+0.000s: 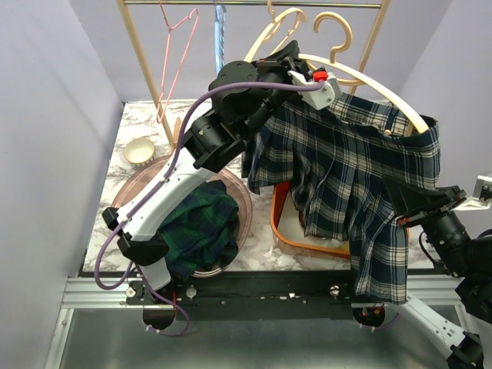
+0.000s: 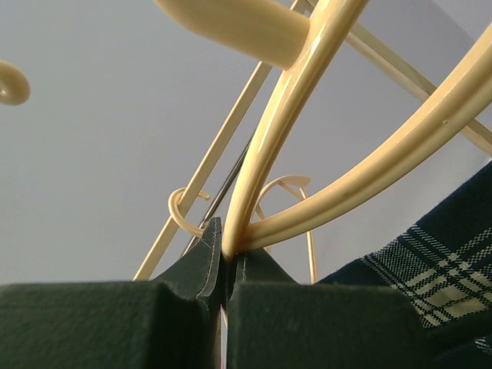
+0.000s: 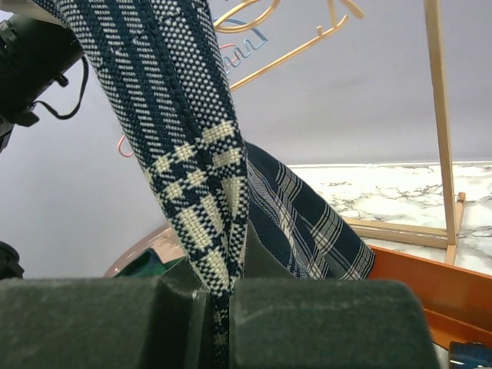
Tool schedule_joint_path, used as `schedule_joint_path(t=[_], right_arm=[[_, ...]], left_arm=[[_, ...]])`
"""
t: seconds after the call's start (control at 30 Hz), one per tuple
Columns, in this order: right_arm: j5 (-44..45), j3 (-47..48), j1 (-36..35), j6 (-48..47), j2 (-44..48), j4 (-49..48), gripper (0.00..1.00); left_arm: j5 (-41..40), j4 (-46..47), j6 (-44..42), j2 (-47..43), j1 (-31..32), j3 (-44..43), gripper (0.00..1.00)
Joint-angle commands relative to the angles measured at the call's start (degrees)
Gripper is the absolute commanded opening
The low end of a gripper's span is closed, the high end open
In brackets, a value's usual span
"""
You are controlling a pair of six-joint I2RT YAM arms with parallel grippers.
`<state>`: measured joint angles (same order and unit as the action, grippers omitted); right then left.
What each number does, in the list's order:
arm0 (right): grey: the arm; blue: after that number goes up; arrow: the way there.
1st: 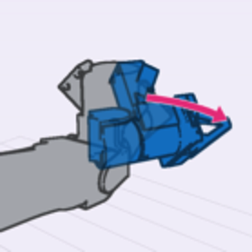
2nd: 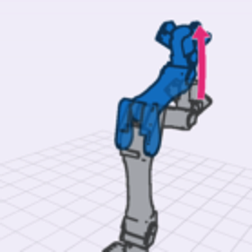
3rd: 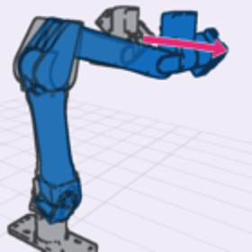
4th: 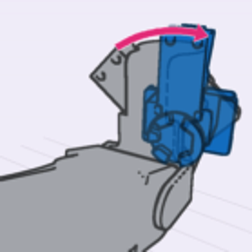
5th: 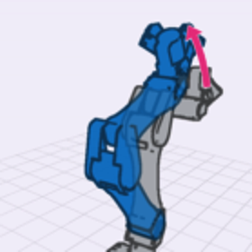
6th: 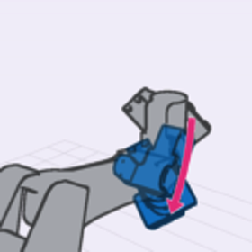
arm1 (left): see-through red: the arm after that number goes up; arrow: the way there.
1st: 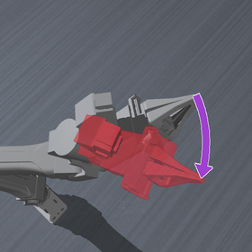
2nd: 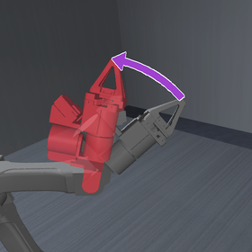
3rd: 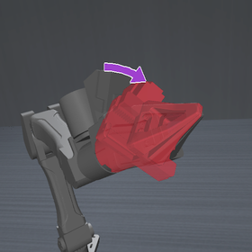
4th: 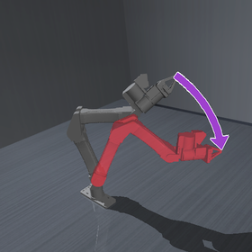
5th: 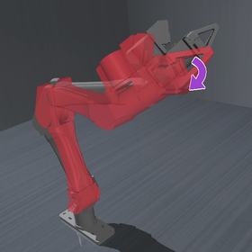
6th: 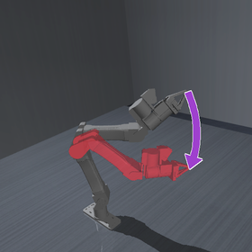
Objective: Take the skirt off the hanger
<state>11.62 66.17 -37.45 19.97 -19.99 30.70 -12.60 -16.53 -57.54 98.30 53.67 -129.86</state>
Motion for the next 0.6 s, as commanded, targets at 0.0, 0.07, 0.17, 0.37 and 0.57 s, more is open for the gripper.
schedule_joint_path(t=[0.0, 0.07, 0.17, 0.37, 0.57], right_arm=[[5.34, -2.18, -0.17, 2.53, 3.29, 1.39, 0.01], [5.35, -2.63, -0.17, 3.06, 3.29, 0.33, 0.01], [3.94, -2.89, -0.17, 3.06, 2.85, -1.08, 0.07], [-0.19, -4.73, -0.17, 2.71, 2.59, -6.17, 0.3], [2.78, -4.47, -0.17, 4.29, 2.93, -6.0, 0.01]], left_arm=[[-14.2, 10.82, 9.1, -2.59, -2.17, -6.19, 0.0], [-14.21, 10.56, 11.65, -2.94, -2.17, -6.98, 0.0], [-14.12, 11.09, 15.61, -4.17, -2.25, -6.98, 0.0], [-14.55, 11.17, 15.97, -5.14, -2.25, -5.76, 0.0], [-18.07, 11.35, 14.39, -5.49, -2.6, -6.01, 0.0]])
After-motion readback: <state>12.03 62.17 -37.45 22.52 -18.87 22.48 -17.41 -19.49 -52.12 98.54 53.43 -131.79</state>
